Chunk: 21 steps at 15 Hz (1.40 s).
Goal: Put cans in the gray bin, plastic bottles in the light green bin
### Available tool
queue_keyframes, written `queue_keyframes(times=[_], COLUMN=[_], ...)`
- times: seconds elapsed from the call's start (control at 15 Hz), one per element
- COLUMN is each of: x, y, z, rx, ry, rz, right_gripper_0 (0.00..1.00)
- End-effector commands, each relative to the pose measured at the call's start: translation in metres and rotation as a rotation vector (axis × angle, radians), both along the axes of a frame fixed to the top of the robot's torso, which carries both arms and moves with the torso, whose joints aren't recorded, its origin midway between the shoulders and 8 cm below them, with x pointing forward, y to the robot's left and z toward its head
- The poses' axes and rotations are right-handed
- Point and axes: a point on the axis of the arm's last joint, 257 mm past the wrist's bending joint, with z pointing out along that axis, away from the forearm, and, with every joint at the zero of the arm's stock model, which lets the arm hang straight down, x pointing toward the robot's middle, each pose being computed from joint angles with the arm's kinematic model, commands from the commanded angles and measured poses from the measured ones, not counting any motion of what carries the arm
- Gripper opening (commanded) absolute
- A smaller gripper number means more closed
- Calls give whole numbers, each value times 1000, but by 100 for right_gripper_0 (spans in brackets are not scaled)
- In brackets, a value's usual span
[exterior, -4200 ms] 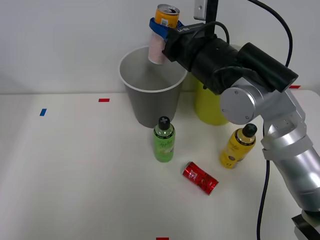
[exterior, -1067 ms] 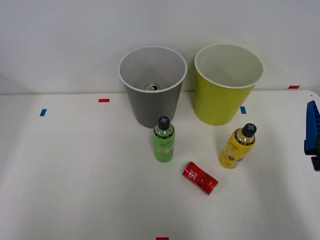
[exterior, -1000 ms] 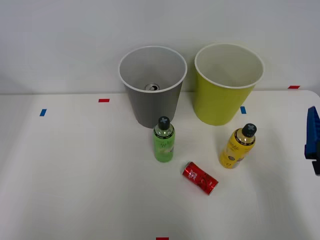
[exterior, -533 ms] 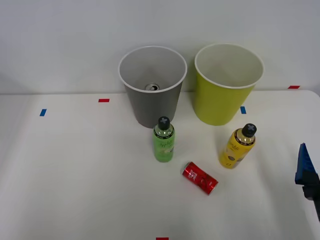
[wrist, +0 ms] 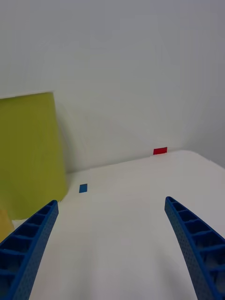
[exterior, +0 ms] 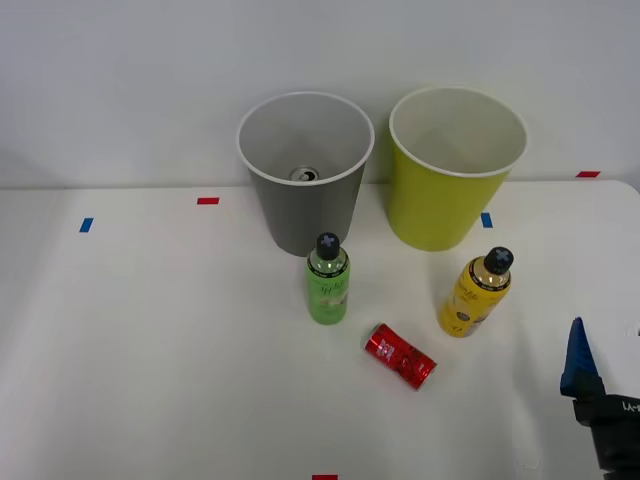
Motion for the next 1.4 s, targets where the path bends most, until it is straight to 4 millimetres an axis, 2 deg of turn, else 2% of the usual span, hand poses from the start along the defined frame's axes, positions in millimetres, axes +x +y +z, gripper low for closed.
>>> queue_keyframes(times=[0.07,0.33,0.47,0.73,0.87,1.2,1.4], x=[-13,-21,-20,-20,-18,-25,-30], y=[12,42,56,78,83,89,90], z=[-16,-45,-48,-48,-51,-58,-59], rx=[59,126,105,-64,-110,-11,-9], ry=[26,23,13,32,45,63,59], rz=[8,45,78,146,161,215,194], right_gripper_0=[77,77,77,77,77,77,77])
